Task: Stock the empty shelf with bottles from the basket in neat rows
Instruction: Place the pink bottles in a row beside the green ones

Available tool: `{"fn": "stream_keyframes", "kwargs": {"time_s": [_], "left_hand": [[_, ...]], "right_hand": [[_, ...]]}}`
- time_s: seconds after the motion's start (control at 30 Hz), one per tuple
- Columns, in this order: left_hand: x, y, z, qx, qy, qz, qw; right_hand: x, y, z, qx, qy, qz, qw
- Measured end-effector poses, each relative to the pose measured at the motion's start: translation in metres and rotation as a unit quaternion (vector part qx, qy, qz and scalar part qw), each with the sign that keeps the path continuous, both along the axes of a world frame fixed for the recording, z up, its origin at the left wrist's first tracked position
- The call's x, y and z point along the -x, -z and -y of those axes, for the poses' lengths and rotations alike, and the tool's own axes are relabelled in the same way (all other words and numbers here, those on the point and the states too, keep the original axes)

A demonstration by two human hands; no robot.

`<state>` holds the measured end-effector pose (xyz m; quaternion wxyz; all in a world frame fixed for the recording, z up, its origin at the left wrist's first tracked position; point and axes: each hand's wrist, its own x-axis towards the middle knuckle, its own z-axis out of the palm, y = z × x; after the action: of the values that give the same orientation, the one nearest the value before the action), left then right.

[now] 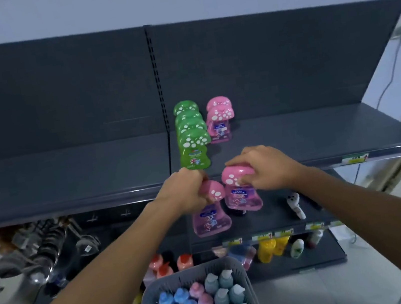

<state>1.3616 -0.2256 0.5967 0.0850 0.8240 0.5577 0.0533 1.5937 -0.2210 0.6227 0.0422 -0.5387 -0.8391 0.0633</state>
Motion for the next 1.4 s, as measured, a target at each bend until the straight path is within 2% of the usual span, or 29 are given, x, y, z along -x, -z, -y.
{"fn": "stream_keyframes", "kwargs": {"time_s": [0.3,0.57,1.1,1.4], "left_hand": [[-0.024,-0.047,-0.027,-0.057,0.023,0.003,0.998],[-0.058,-0.066,-0.060,-0.102,0.030,0.000,0.994],[-0.099,-0.056,-0.126,-0.125,0.008,-0.046,0.991],[-0.108,-0.040,-0.154,-0.097,-0.012,-0.021,0.995]], "right_hand": [[-0.028,-0.048,-0.044,-0.044,0.008,-0.052,0.998],[-0.040,-0.060,-0.108,-0.072,0.021,-0.061,0.995],[-0.049,-0.036,-0.205,-0.018,0.011,-0.098,0.995],[-0.050,-0.014,-0.236,0.000,0.003,-0.109,0.994]]}}
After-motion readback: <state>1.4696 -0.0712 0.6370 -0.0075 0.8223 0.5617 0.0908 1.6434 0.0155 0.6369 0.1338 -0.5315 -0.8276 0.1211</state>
